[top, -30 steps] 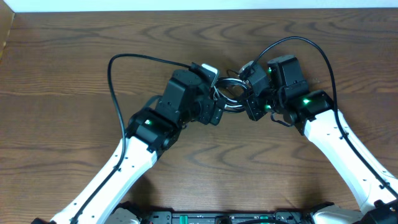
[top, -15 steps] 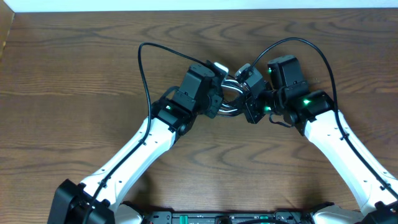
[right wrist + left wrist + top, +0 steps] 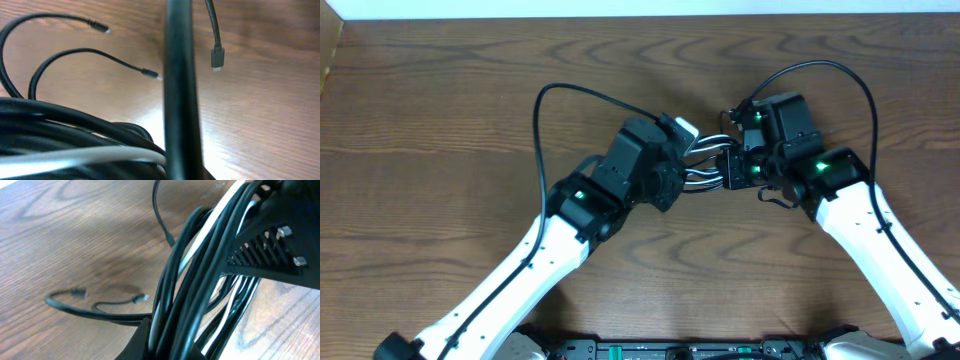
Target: Untangle cables
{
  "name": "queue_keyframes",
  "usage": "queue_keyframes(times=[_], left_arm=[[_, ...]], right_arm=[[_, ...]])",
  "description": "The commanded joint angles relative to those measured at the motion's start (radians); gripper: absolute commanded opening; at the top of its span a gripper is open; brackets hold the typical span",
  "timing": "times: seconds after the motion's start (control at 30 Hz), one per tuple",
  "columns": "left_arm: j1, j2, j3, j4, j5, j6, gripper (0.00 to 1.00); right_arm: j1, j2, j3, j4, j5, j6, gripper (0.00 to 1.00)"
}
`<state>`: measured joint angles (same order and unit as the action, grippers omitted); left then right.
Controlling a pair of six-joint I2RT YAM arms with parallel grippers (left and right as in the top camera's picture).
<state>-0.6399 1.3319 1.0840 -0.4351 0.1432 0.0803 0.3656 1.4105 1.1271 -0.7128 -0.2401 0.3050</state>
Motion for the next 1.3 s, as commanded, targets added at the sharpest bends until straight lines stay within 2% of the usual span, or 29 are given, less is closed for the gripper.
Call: queue_keyframes(times=[0.0, 0.1, 0.17, 0.27, 0.3, 0.33, 0.37, 0.4, 0.57, 0.63, 0.7, 0.77, 0.87, 0.9, 0.97, 1.03, 1.17, 1.27], left_arm=[[0.070, -0.121, 0.000, -0.122, -0.338, 0.016, 0.07], [0.082, -0.165, 0.000, -0.160, -0.374, 0.016, 0.07], [0.098, -0.195, 0.000, -0.175, -0.373, 0.012, 0.07], [0.115, -0.228, 0.000, -0.180, -0.373, 0.009, 0.07], [0.122, -0.242, 0.000, -0.179, -0.373, 0.000, 0.08], [0.126, -0.251, 0.000, -0.179, -0.373, -0.003, 0.07], [0.130, -0.261, 0.000, -0.179, -0.373, -0.007, 0.07], [0.131, -0.268, 0.000, -0.179, -0.373, -0.012, 0.07], [0.131, -0.288, 0.000, -0.178, -0.372, -0.037, 0.07], [0.131, -0.289, 0.000, -0.176, -0.360, -0.049, 0.07], [0.131, -0.288, 0.000, -0.173, -0.322, -0.051, 0.06], [0.131, -0.288, 0.000, -0.158, -0.182, -0.039, 0.13], [0.131, -0.288, 0.000, -0.139, 0.007, 0.039, 0.27], [0.131, -0.288, 0.000, -0.132, 0.058, 0.050, 0.44], [0.131, -0.288, 0.000, -0.116, 0.138, 0.051, 0.69], [0.131, -0.288, 0.000, -0.101, 0.166, 0.051, 0.79], [0.131, -0.286, 0.000, -0.082, 0.135, 0.051, 0.80], [0.131, -0.286, 0.000, -0.080, 0.058, 0.050, 0.79]], right_arm=[[-0.228, 0.007, -0.008, -0.025, 0.481, 0.114, 0.01], [-0.268, 0.007, -0.008, -0.025, 0.441, 0.114, 0.01], [-0.284, 0.007, -0.008, -0.025, 0.412, 0.114, 0.07], [-0.293, 0.007, -0.008, -0.024, 0.383, 0.114, 0.32], [-0.293, 0.007, -0.008, -0.024, 0.377, 0.114, 0.48], [-0.293, 0.007, -0.008, -0.024, 0.370, 0.113, 0.53], [-0.293, 0.007, -0.008, -0.024, 0.356, 0.113, 0.66], [-0.293, 0.007, -0.008, -0.023, 0.339, 0.113, 0.72], [-0.292, 0.007, -0.008, -0.001, 0.224, 0.053, 0.88], [-0.290, 0.007, -0.008, 0.010, 0.163, 0.027, 0.99], [-0.283, 0.007, -0.009, 0.024, 0.102, -0.015, 0.99], [-0.263, 0.007, -0.009, 0.062, -0.080, -0.175, 0.99], [-0.234, 0.007, -0.009, 0.090, -0.247, -0.309, 0.99], [-0.221, 0.007, -0.009, 0.096, -0.281, -0.345, 0.99], [-0.196, 0.007, -0.009, 0.099, -0.293, -0.386, 0.99], [-0.168, 0.007, -0.009, 0.097, -0.290, -0.421, 0.99], [-0.131, 0.007, -0.009, 0.102, -0.281, -0.440, 0.99], [-0.117, 0.007, -0.009, 0.103, -0.283, -0.443, 0.99]])
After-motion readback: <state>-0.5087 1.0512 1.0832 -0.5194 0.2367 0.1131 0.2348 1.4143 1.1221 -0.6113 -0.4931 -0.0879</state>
